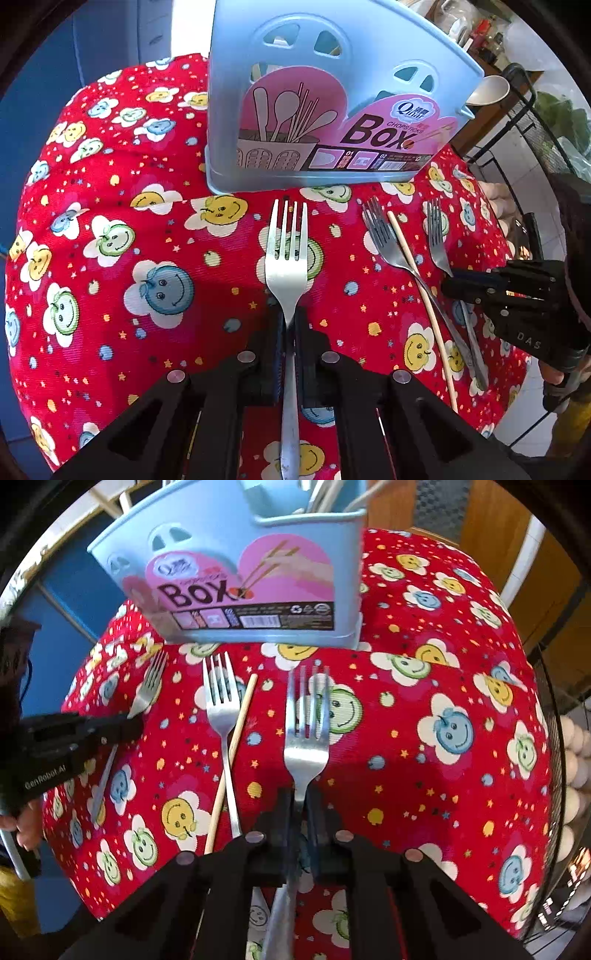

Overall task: Organize utensils
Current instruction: 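Lift both held silver forks up over the blue box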

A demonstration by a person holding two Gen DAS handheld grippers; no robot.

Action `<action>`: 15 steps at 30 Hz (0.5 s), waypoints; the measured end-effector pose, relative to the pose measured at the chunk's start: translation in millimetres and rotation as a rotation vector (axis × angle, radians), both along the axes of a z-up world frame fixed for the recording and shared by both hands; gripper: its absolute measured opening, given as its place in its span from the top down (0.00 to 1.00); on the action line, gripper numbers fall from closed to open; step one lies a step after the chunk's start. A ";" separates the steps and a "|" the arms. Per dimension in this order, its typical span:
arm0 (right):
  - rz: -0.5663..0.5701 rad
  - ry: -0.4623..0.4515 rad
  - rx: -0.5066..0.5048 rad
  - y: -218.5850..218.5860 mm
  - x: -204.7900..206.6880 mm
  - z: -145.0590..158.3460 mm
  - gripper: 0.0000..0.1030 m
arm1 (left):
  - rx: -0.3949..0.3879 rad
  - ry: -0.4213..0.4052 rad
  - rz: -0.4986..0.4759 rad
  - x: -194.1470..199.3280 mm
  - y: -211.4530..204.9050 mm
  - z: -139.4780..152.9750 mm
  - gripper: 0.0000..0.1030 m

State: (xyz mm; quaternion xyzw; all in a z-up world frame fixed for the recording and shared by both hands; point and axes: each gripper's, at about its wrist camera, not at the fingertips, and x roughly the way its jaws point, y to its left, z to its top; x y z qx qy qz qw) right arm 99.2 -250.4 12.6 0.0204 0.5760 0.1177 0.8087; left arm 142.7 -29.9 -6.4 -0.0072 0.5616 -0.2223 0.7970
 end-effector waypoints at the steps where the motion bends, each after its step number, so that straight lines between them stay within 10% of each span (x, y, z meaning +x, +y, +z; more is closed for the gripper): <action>1: -0.004 -0.013 0.013 -4.2 -3.6 1.0 0.93 | -0.004 -0.006 0.003 0.0 0.3 0.0 0.95; 15: -0.086 -0.202 0.245 -28.4 -57.8 25.6 0.93 | -0.208 -0.157 0.082 -48.3 31.8 25.0 0.95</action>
